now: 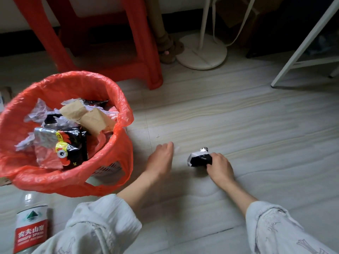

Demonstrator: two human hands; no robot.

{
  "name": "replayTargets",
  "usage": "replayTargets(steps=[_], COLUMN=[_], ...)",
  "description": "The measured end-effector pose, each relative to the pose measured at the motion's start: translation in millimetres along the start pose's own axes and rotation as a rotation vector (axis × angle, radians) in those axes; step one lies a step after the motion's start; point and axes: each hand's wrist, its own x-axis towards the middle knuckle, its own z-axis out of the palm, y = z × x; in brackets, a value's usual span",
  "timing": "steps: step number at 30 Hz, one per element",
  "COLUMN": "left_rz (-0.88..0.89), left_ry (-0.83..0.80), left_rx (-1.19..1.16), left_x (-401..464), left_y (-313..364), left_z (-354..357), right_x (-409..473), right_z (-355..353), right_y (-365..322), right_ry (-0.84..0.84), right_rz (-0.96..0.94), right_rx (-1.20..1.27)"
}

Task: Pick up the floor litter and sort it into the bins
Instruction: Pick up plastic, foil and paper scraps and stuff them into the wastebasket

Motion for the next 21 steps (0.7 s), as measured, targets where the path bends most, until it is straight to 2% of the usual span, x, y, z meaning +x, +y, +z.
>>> replayTargets(steps=[2,5,8,11,13,15,18,21], left_rz=[0.09,0.174,0.237,0.264,0.188,0.08,-0.087,-0.281], left_ry=[0.036,0.174,0.369,0.632,0.747,0.792,0.79,0.691], left_rx=[0.039,0.035,-0.021,0.007,0.009,-0.008,-0.036,-0.017], left_x=[-3.6,-4.0,-3.0,-16.6,-30.1,-41.5,-59.0,-68.5], left_y=[14.6,35.6,55.9,54.2,32.5,-1.7,-62.3,-111.8], left_z=[-16.0,-50.9,-102.1,-155.3,-181.6,-199.2,-213.5,-212.2], right_x=[-4.4,-13.7,-17.0,-30.4,-42.5,-52.6,-58.8,-59.7], right_z=[-21.1,-55.7,-89.3,-119.9,-133.3,-142.8,-146.9,-143.9], right_y=[2.6,-5.1,-28.2,-64.7,-95.4,-129.4,-184.1,-229.0], right_ry=[0.098,0.226,0.308,0.36,0.378,0.364,0.275,0.219], right_rz=[0.072,0.112,0.083,-0.031,-0.118,-0.228,-0.437,-0.567], right_rx=[0.127,0.303,0.443,0.538,0.612,0.682,0.672,0.529])
